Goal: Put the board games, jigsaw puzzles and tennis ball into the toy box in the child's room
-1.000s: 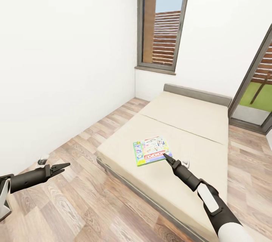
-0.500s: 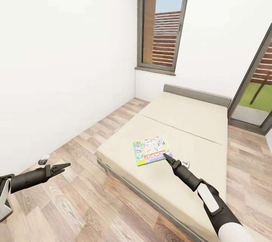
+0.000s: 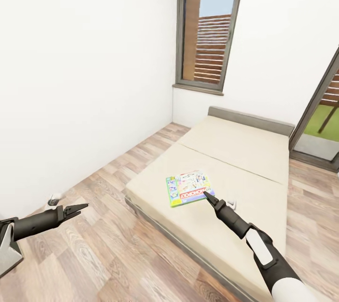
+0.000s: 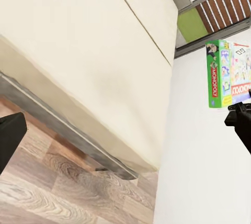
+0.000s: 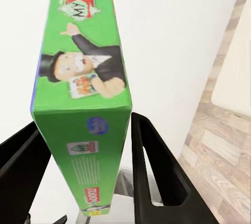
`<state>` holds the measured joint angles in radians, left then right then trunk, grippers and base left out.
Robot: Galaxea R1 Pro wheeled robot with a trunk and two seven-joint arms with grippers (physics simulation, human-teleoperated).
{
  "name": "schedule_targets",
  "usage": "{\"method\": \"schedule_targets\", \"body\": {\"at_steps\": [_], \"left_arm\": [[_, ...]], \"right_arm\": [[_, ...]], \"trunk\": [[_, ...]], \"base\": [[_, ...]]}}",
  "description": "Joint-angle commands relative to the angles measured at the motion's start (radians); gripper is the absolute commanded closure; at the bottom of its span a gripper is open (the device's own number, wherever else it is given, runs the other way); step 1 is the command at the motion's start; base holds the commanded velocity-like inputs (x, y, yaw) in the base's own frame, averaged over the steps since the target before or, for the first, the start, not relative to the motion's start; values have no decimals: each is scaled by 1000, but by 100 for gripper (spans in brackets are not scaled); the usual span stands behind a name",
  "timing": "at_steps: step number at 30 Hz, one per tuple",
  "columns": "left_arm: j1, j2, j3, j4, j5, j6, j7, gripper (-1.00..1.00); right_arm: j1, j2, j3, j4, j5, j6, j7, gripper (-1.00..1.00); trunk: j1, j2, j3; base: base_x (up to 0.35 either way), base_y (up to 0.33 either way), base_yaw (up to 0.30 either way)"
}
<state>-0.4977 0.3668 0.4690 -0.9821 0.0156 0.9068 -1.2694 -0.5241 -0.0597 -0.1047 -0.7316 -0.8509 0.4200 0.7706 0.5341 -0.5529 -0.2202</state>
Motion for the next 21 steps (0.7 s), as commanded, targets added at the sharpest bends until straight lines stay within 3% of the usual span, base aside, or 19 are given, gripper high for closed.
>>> {"method": "schedule_targets", "body": {"at_steps": [1,21], "left_arm": [[-1,0,0,0,1,10,-2,-100],[-1,-2,0,0,4,7,-4,-100]], "right_arm": [[0,0,-1,0,-7,8,1,100],[0,0,-1,0,-7,8,1,100]], "trunk": [[-4,6,2],[-80,146,74]], "base": [[0,0,256],[0,0,271]]}}
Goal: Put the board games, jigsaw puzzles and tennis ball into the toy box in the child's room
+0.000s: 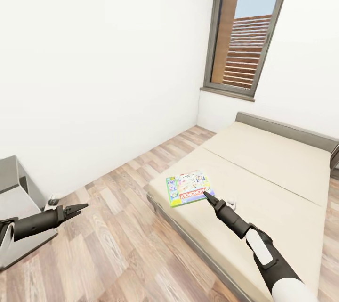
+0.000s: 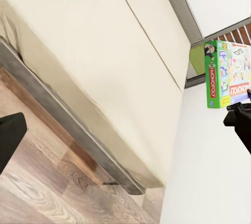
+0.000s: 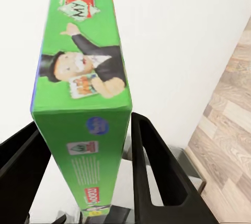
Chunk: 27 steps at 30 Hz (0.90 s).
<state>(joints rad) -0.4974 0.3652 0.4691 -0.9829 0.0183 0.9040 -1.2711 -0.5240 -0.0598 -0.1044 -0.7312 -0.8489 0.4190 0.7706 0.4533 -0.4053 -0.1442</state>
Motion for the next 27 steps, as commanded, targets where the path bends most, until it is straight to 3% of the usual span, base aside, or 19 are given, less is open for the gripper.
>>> {"method": "schedule_targets", "body": {"at_steps": [1,16,27], "left_arm": [[-1,0,0,0,2,10,-2,-100],[-1,0,2,-2,2,7,-2,-100],[-1,0,2,-1,1,9,1,-100]], "right_arm": [[-1,0,-1,0,-9,9,1,100],[-1,0,-1,0,-9,8,0,100],[-1,1,0,0,-9,7,-1,100]], "trunk": [[-3,5,2],[-3,5,9],[-3,5,14]], "base": [[0,0,272],[15,-14,273],[198,-78,274]]}}
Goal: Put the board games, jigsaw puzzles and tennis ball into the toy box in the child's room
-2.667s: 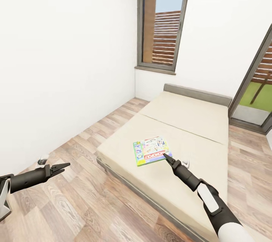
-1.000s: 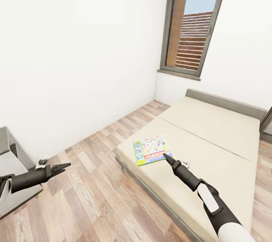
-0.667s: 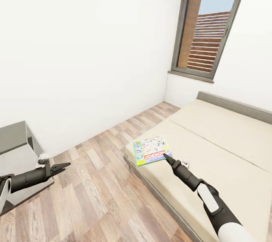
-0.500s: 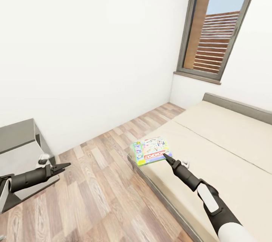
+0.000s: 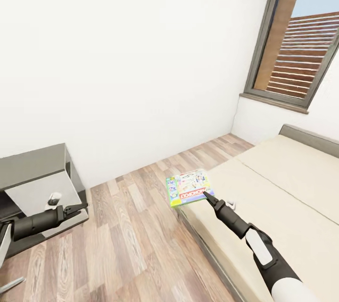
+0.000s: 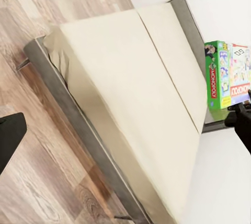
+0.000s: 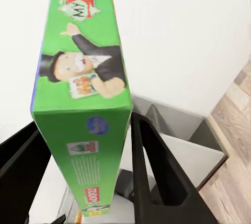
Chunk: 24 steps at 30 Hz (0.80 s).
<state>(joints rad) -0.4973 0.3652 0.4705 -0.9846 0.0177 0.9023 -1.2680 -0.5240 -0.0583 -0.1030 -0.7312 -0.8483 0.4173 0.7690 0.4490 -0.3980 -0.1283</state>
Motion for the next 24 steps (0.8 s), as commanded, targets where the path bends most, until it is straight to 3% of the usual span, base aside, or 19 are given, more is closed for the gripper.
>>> {"method": "schedule_targets", "body": {"at_steps": [1,24], "left_arm": [[-1,0,0,0,2,10,-2,-100],[-2,0,0,1,1,10,-2,-100]], "right_arm": [[-1,0,-1,-1,-9,9,1,100],[-1,0,-1,-1,-9,9,1,100]], "trunk": [[1,-2,-2],[1,-2,9]], "base": [[253,-5,274],[264,63,274]]}}
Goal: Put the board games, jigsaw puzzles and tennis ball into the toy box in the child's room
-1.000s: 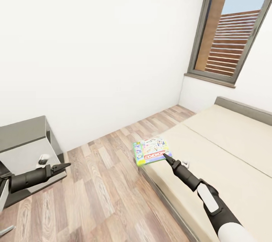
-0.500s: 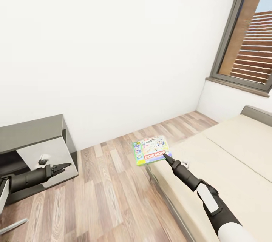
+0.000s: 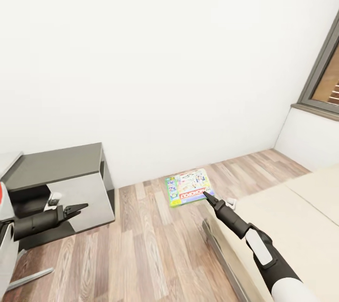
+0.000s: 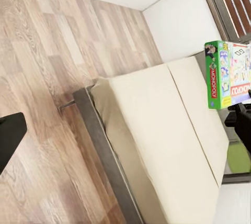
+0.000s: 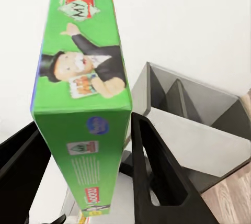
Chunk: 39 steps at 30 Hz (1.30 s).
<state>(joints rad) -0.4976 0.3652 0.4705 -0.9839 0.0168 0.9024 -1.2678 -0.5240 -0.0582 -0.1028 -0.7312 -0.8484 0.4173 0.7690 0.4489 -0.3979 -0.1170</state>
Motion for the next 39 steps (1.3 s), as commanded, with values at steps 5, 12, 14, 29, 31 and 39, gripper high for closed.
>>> {"method": "schedule_targets", "body": {"at_steps": [5,12,14,29,31,39], "left_arm": [[-1,0,0,0,2,10,-2,-100],[-2,0,1,0,2,9,-2,-100],[-1,0,1,0,2,9,-2,-100],[-1,-1,2,0,2,9,-2,-100],[-1,0,2,0,2,9,-2,-100],[-1,-1,2,0,3,9,-2,-100]], "right_arm": [[-1,0,-2,-1,-9,9,1,100],[-1,0,-2,-1,-9,9,1,100],[-1,0,-2,-1,-9,9,1,100],[-1,0,-2,0,-9,9,1,100],[-1,0,-1,1,-9,9,1,100],[-1,0,-1,3,-8,9,1,100]], "trunk": [[1,-2,0],[1,-2,4],[1,-2,5],[1,-2,12],[1,-2,12],[1,-2,16]], "base": [[265,6,274],[265,0,274],[265,0,274],[265,0,274],[265,0,274],[263,0,274]]}}
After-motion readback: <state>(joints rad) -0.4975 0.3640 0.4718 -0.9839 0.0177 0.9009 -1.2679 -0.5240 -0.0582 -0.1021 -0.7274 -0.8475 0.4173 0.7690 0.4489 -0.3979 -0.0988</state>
